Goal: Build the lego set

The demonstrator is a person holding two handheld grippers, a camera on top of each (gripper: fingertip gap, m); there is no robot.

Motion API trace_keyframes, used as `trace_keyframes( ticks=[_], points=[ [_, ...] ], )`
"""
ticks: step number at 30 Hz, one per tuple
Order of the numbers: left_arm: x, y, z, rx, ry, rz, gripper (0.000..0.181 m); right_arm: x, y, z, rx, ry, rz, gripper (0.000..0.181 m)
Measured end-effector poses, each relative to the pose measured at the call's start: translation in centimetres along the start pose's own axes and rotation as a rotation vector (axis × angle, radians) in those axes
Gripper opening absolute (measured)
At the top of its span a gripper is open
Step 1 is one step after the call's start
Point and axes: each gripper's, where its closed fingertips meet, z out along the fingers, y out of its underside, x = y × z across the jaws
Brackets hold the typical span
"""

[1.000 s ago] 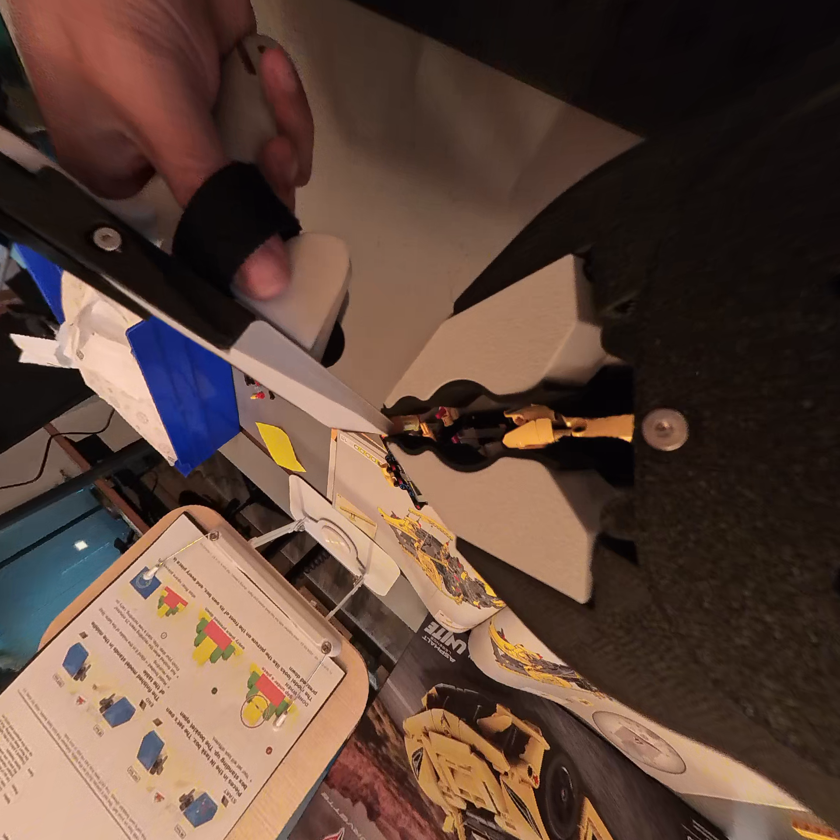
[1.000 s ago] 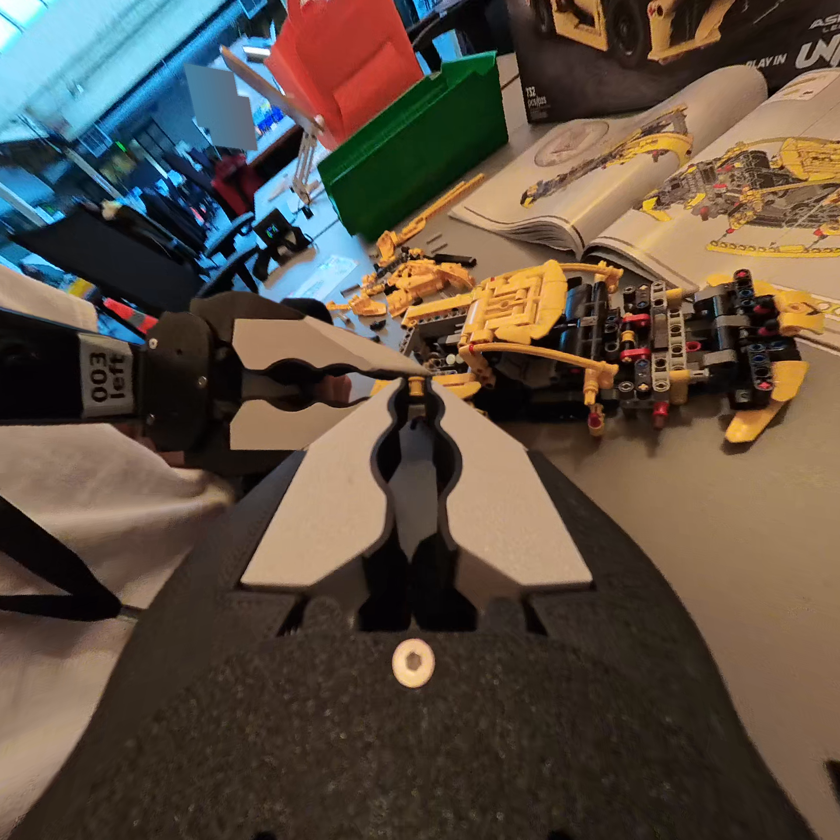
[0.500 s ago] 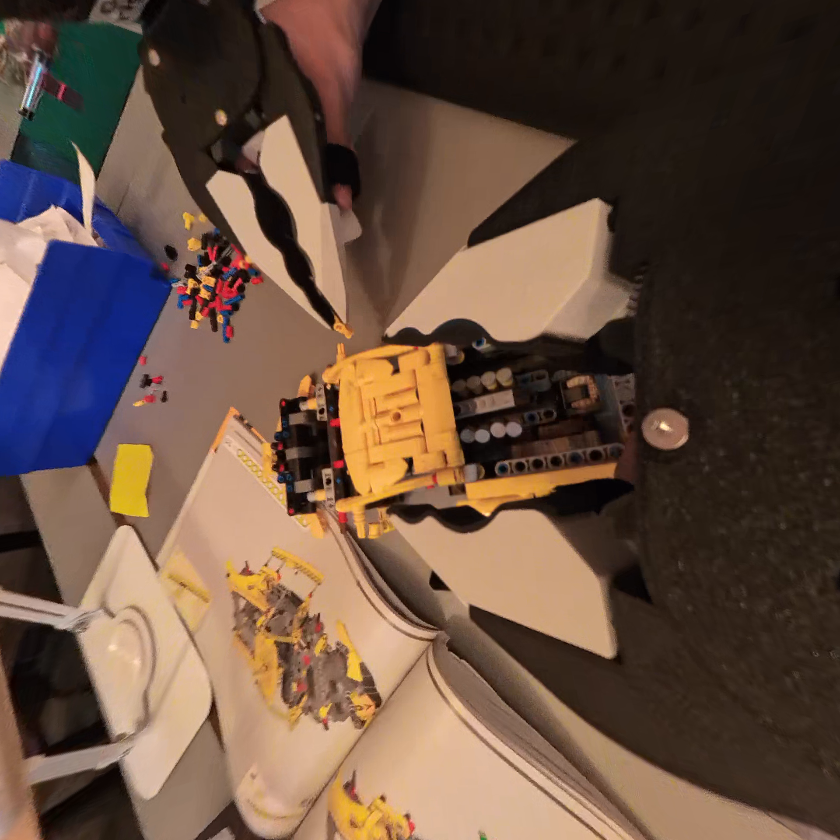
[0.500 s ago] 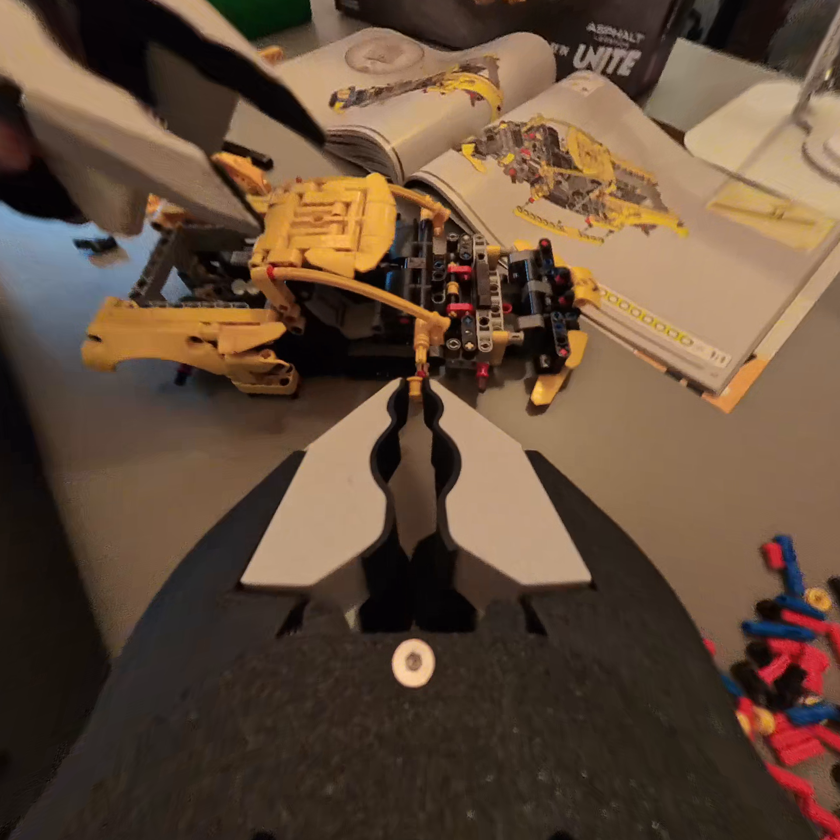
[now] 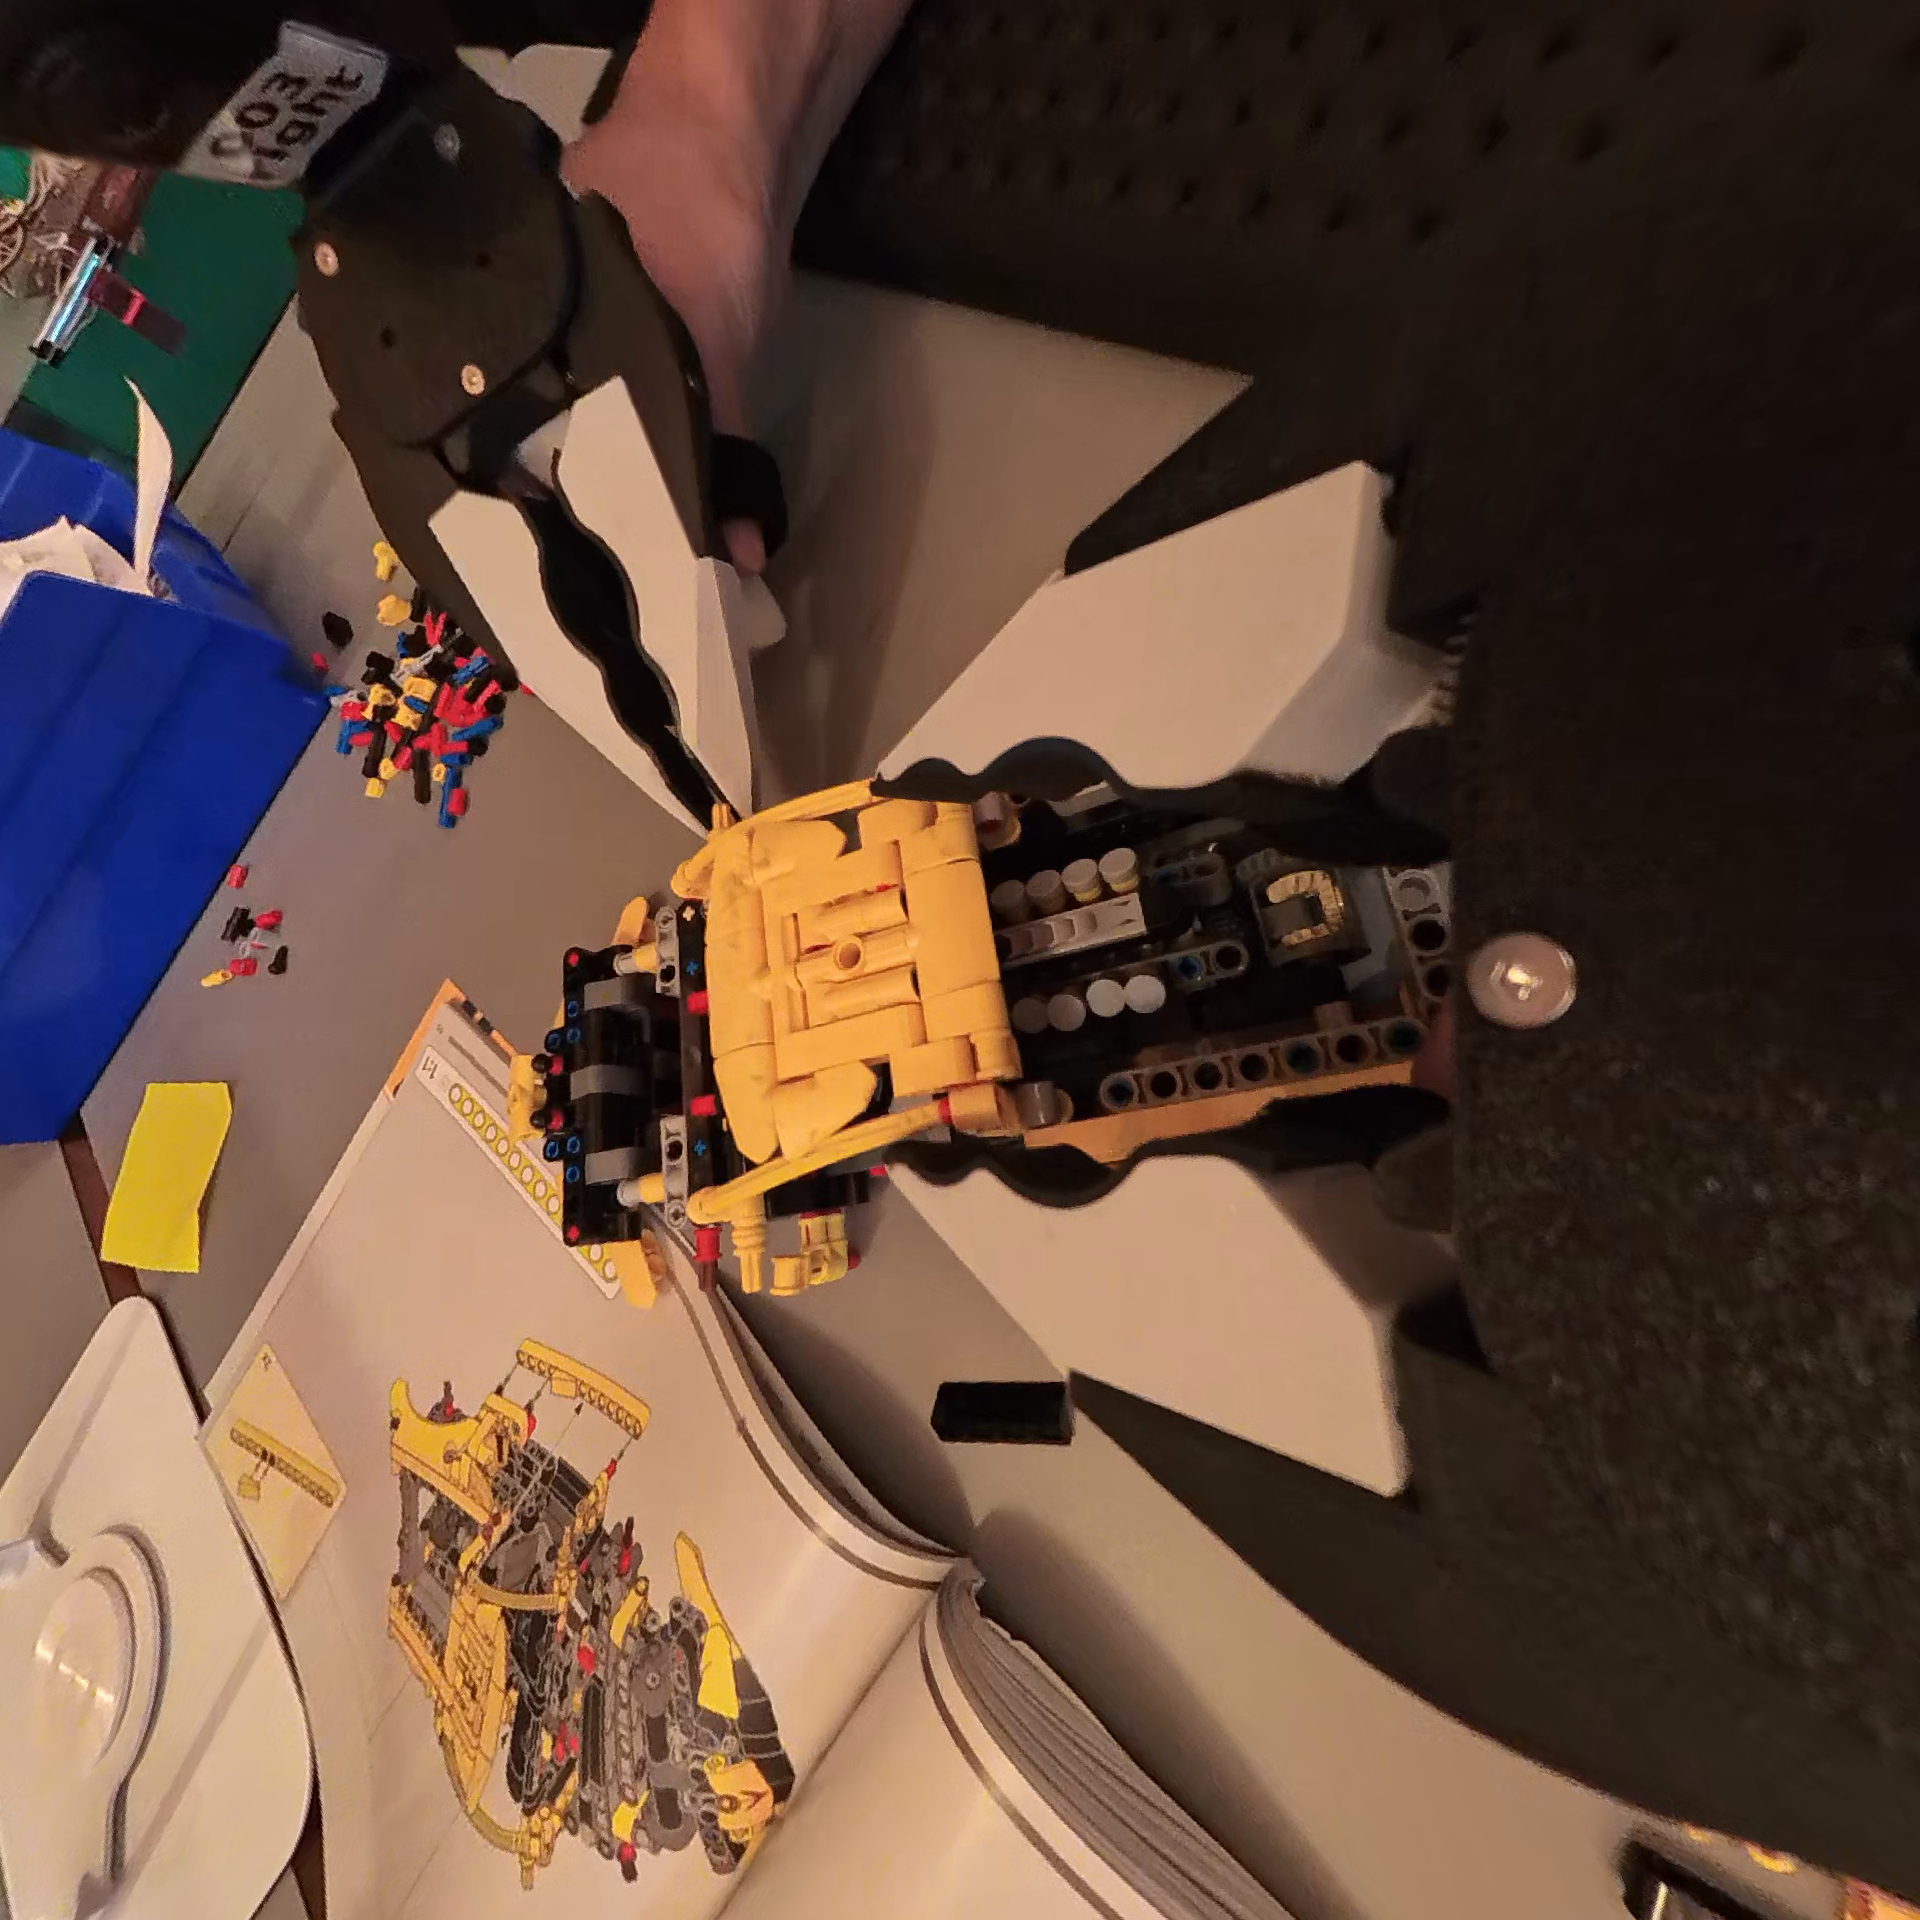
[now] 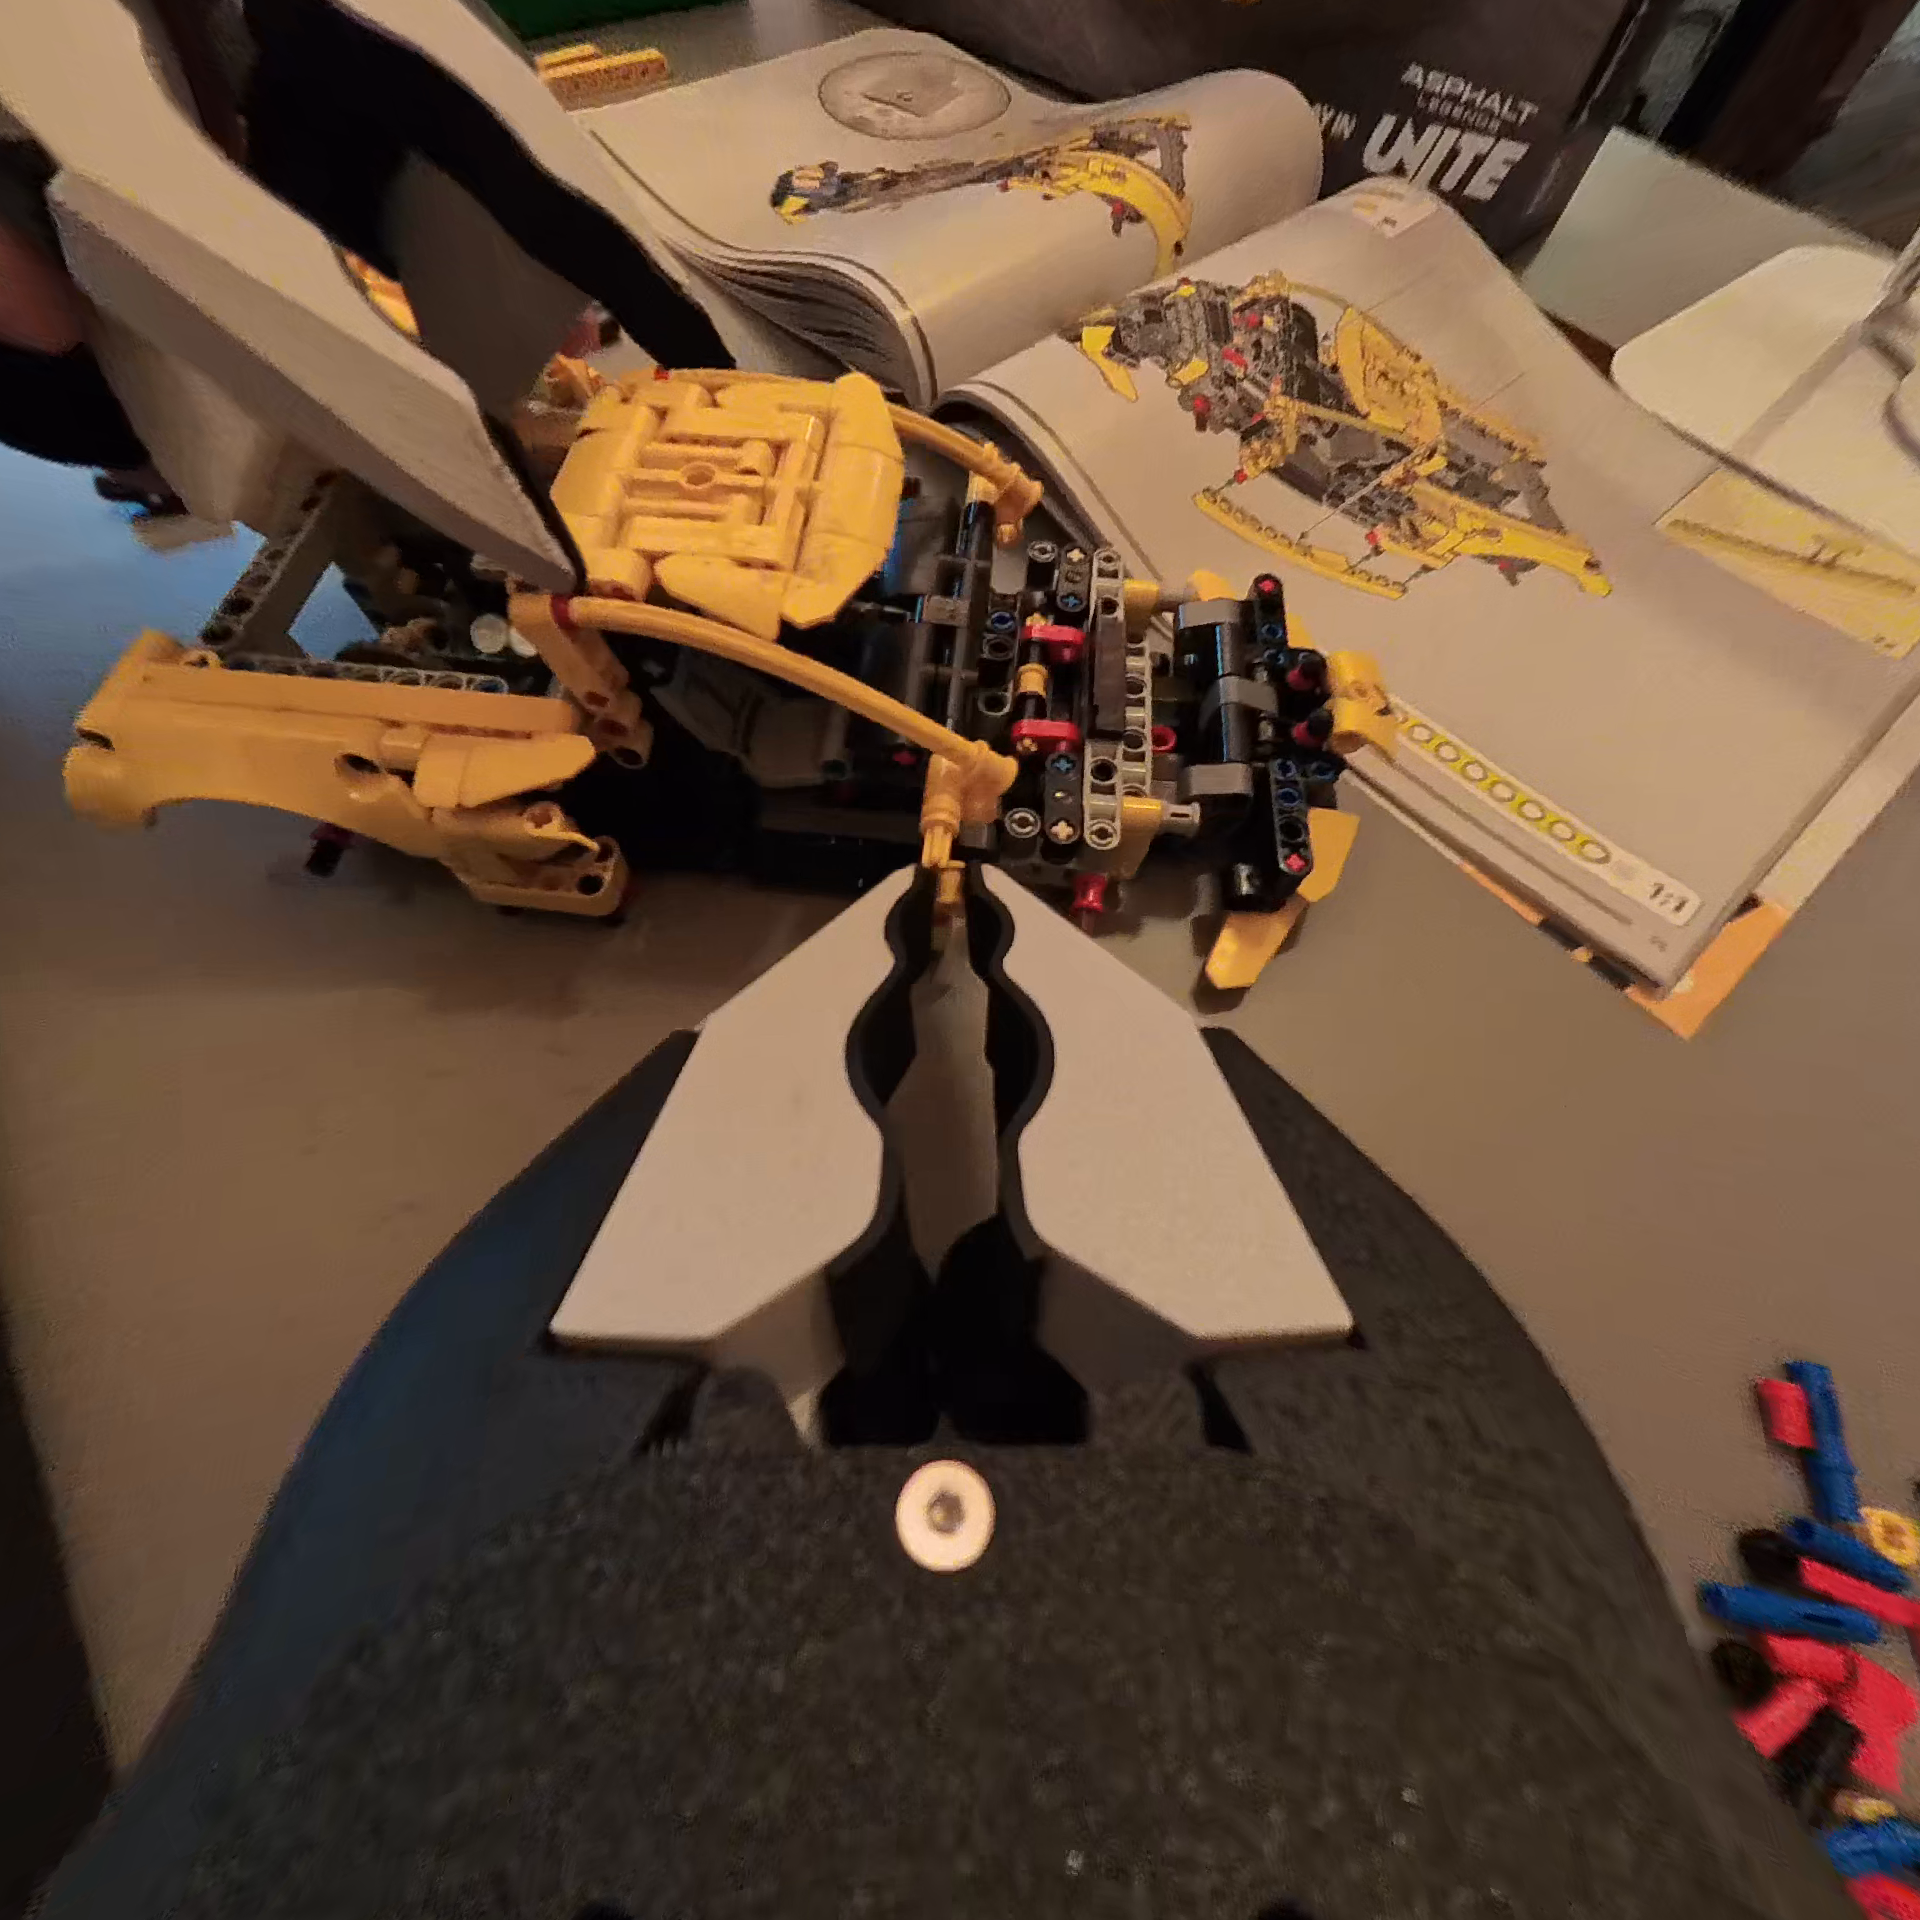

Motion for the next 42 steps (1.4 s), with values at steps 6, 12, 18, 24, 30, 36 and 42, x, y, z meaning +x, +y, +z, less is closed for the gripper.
trace_keyframes(
  ticks=[6, 12, 18, 24, 30, 36, 42],
  points=[
    [0.0, 0.0, -0.1, 0.012, -0.001, 0.003, 0.066, -0.1, -0.1, -0.6, 0.02, -0.055, 0.203, 0.004],
    [0.0, 0.0, -0.1, 0.013, 0.003, 0.002, 0.066, 0.0, -0.1, -0.5, 0.034, -0.047, 0.233, 0.004],
    [0.0, 0.0, -0.1, 0.014, 0.001, 0.001, 0.065, 0.0, -0.2, -0.4, 0.034, -0.073, 0.255, 0.004],
    [-0.1, -0.1, 0.0, 0.012, 0.007, -0.01, 0.064, 0.0, -0.2, -0.3, 0.047, -0.108, 0.392, 0.004],
    [-0.1, -0.1, 0.0, 0.009, 0.007, -0.02, 0.063, 0.1, -0.3, 0.0, 0.042, -0.041, 0.336, 0.004],
    [-0.3, -0.2, 0.1, 0.01, -0.003, -0.027, 0.063, 0.2, -0.4, 0.4, -0.005, 0.01, 0.144, 0.004],
    [-0.4, -0.2, 0.1, 0.016, -0.017, -0.03, 0.063, 0.5, -0.4, 0.5, -0.068, 0.122, -0.042, 0.004]
  ],
)
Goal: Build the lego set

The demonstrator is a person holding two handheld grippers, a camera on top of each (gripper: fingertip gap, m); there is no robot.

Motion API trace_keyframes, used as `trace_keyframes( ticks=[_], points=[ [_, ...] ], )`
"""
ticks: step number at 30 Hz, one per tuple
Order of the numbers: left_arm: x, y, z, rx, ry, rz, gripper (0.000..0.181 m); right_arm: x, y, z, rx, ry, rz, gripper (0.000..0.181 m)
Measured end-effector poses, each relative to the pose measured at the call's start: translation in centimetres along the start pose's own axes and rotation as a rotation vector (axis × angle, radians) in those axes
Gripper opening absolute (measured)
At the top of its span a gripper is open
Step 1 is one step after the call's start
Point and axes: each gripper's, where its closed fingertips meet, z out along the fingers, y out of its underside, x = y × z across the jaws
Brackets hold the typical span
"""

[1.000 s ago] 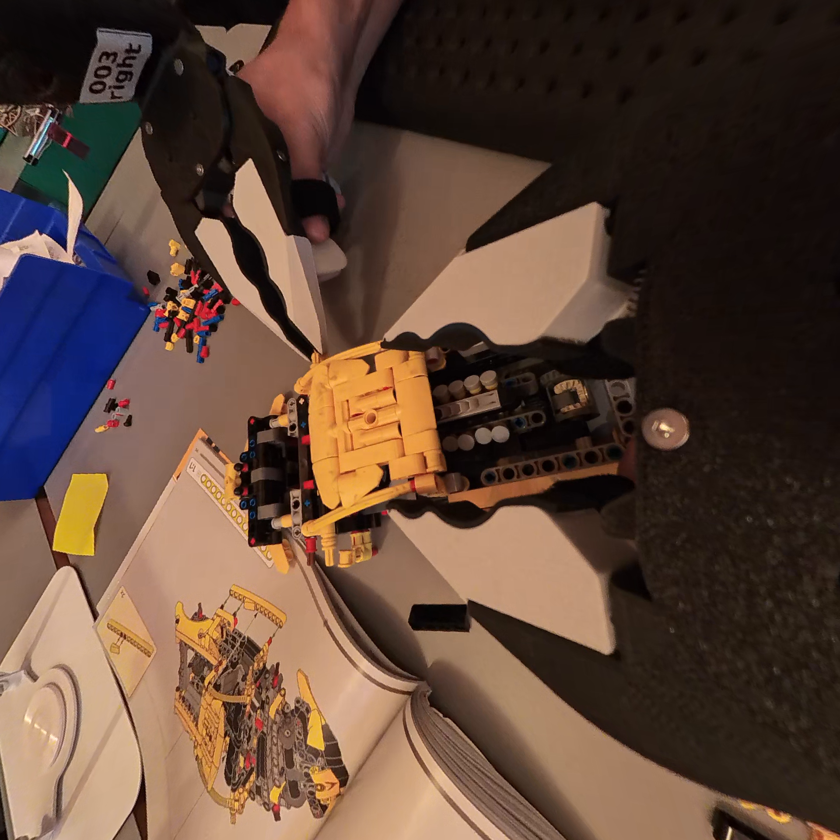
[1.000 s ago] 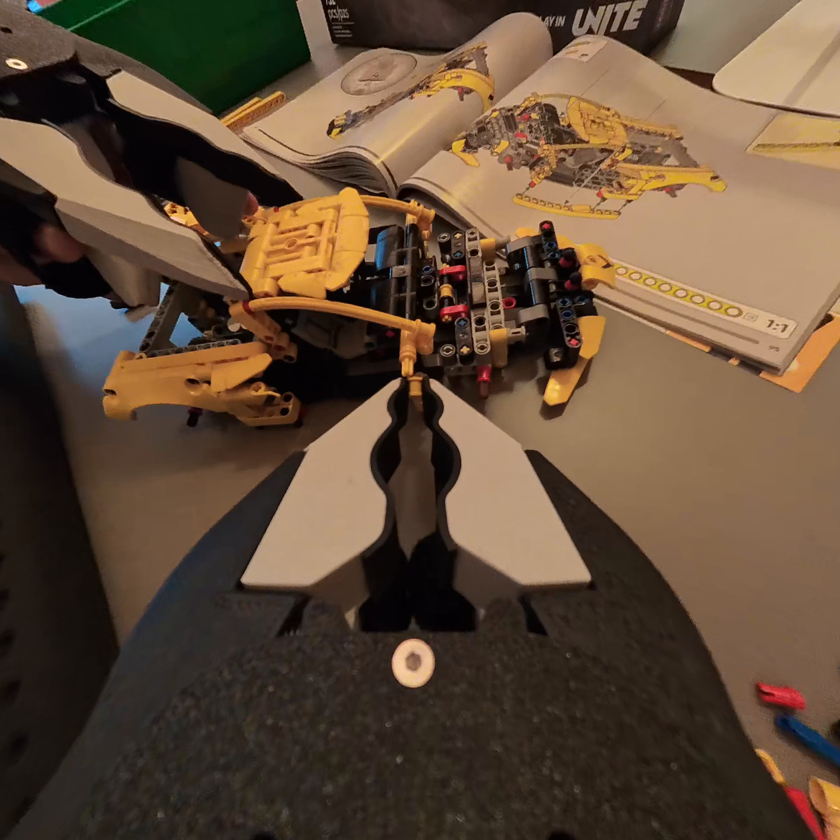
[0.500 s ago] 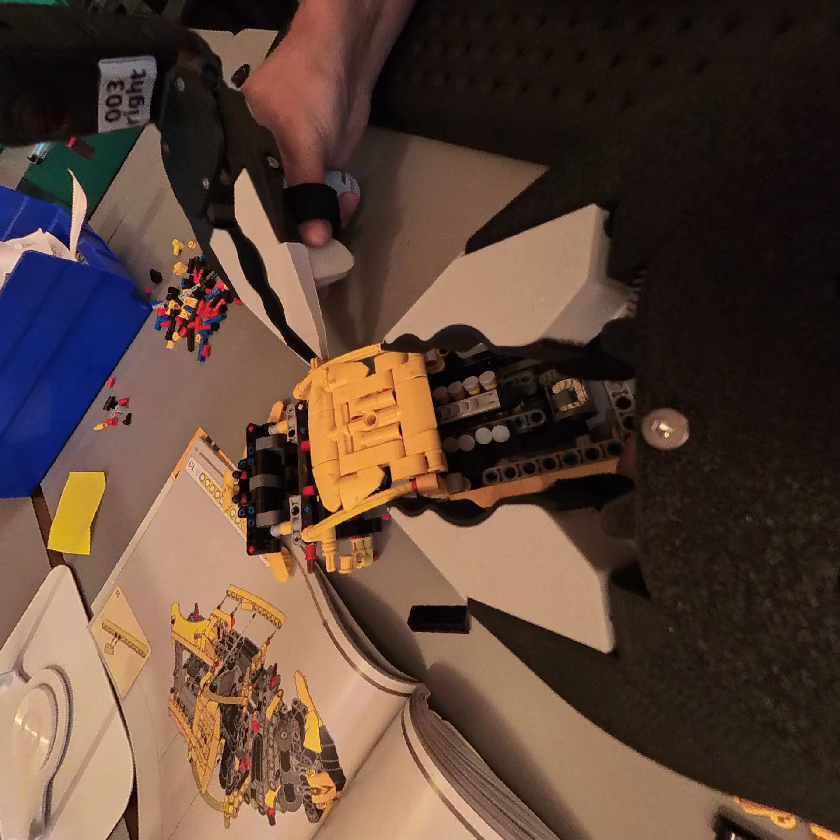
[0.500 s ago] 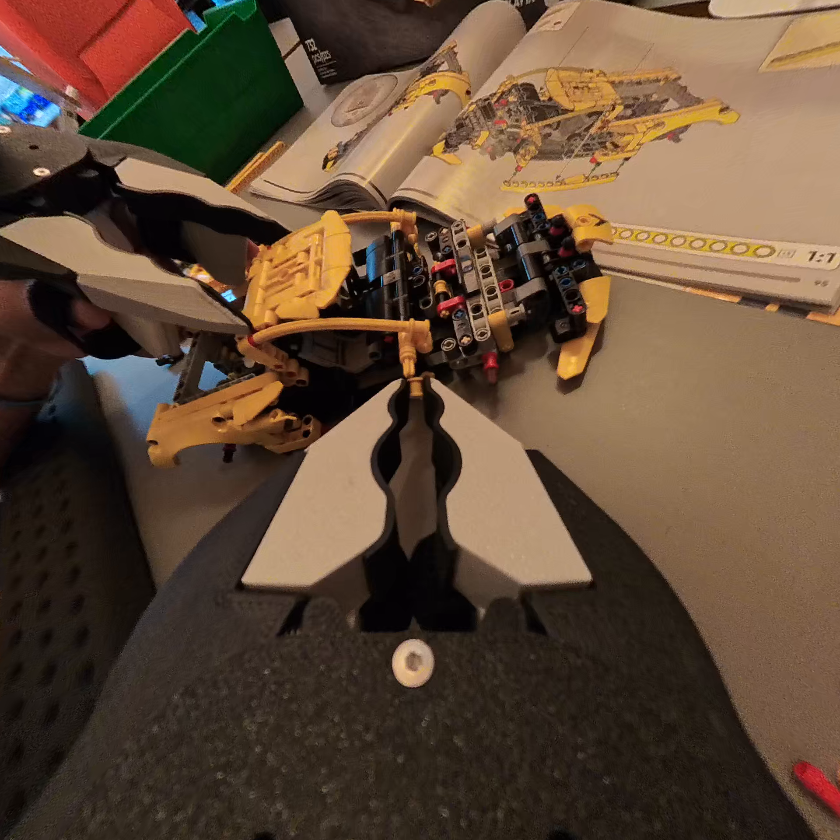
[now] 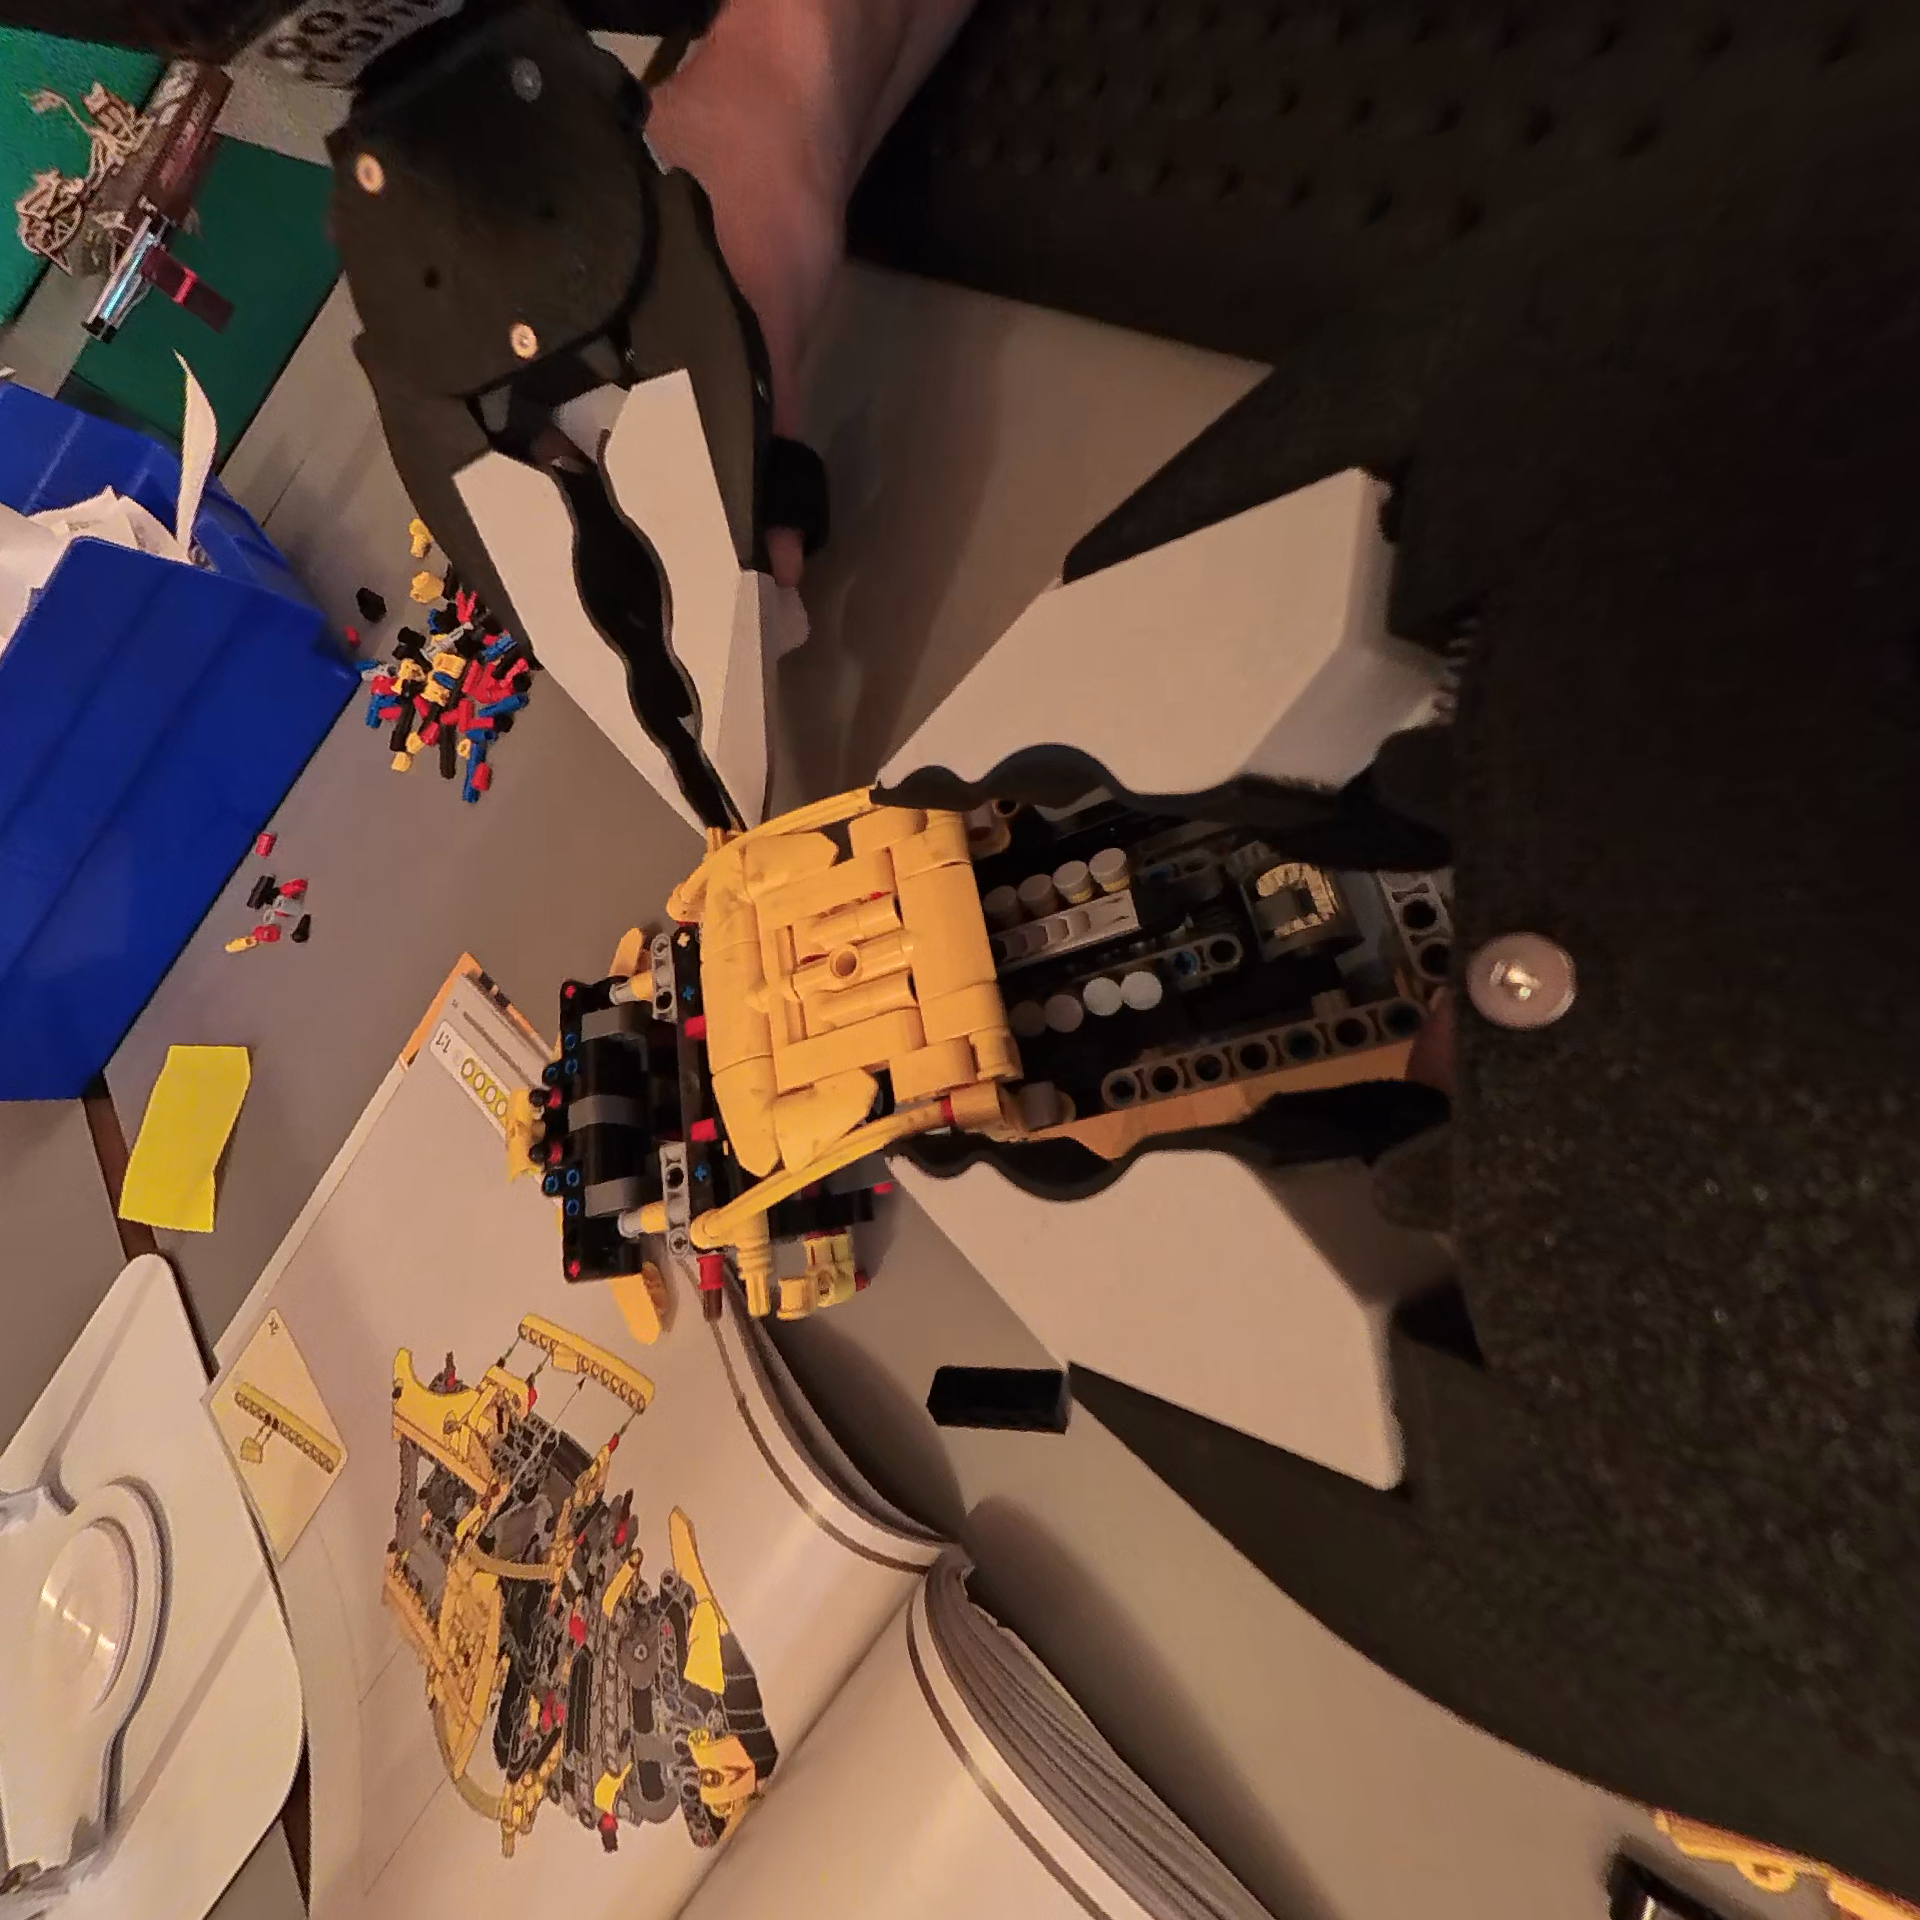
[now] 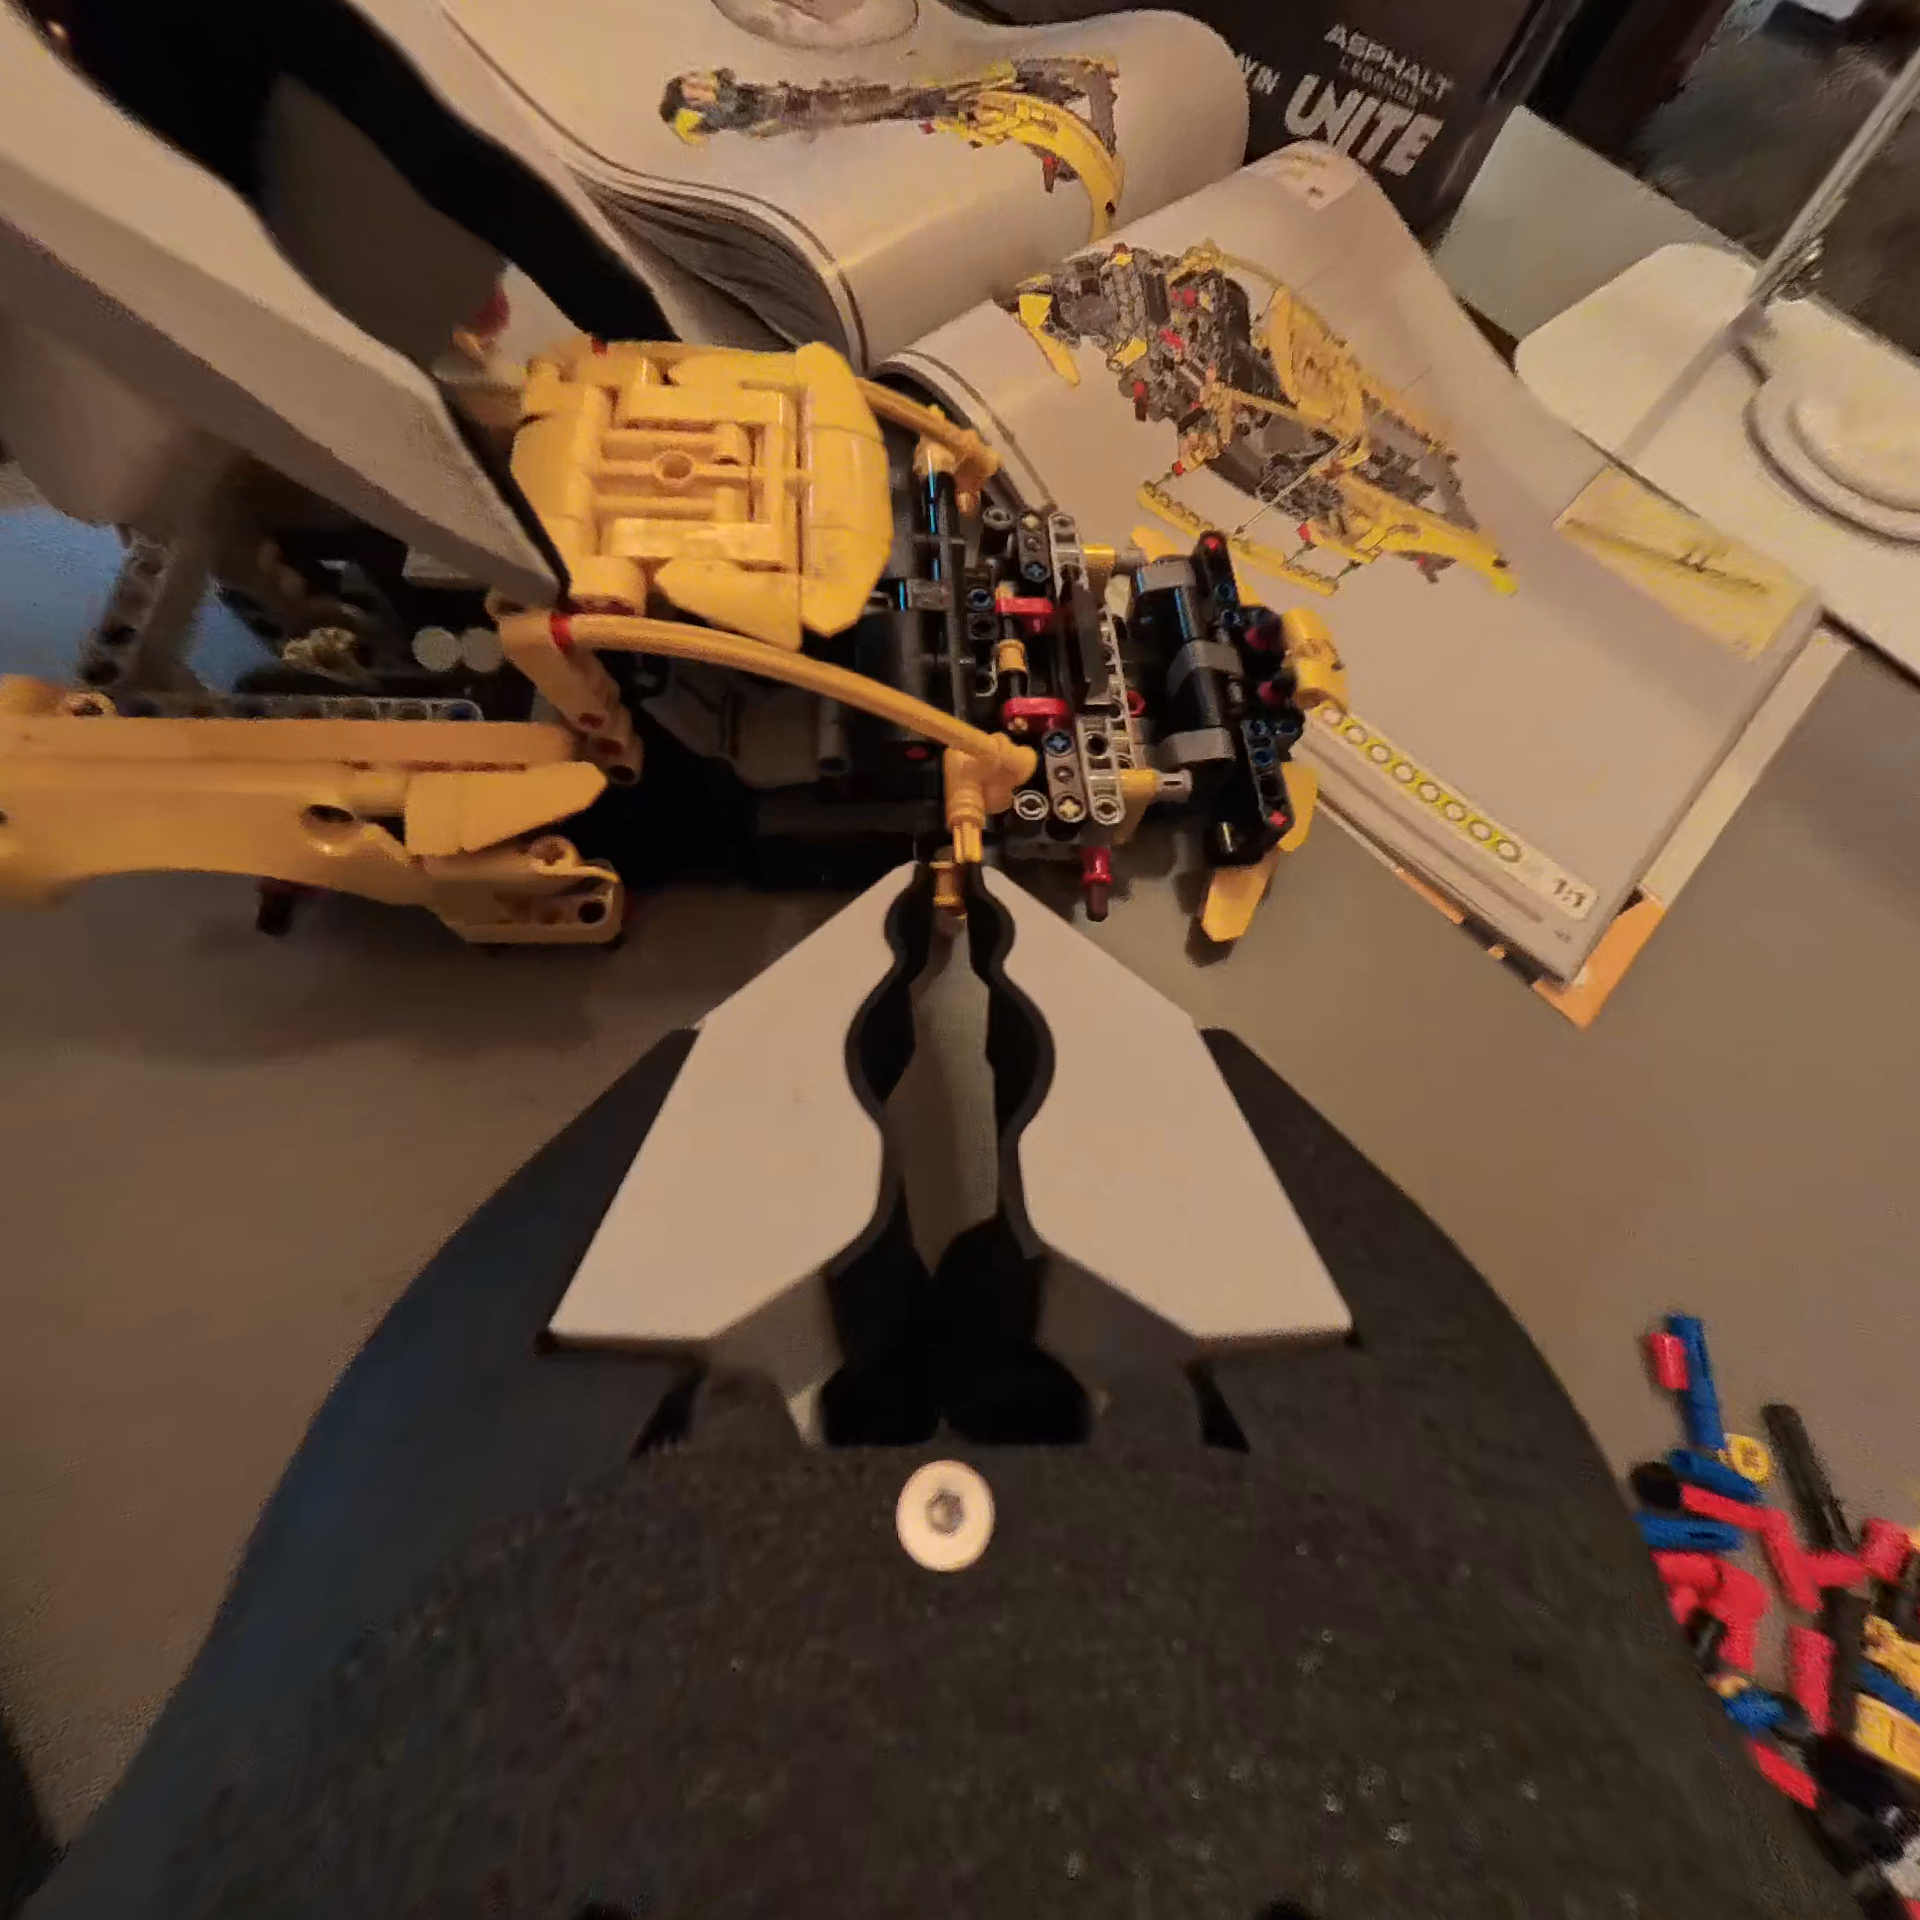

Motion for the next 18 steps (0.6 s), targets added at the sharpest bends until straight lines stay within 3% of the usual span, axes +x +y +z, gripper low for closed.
trace_keyframes(
  ticks=[7, 15, 18],
  points=[
    [-0.2, -0.07, 0.05, 0.01, -0.019, -0.004, 0.062, 0.26, -0.19, 0.43, 0.035, -0.121, 0.193, 0.005],
    [-0.56, -0.21, 0.15, 0.014, -0.036, -0.015, 0.061, 0.64, -0.33, 0.86, -0.031, -0.225, 0.172, 0.005],
    [-0.73, -0.29, 0.19, 0.02, -0.046, -0.023, 0.061, 0.93, -0.5, 1.04, 0.005, -0.175, 0.106, 0.005]
  ],
)
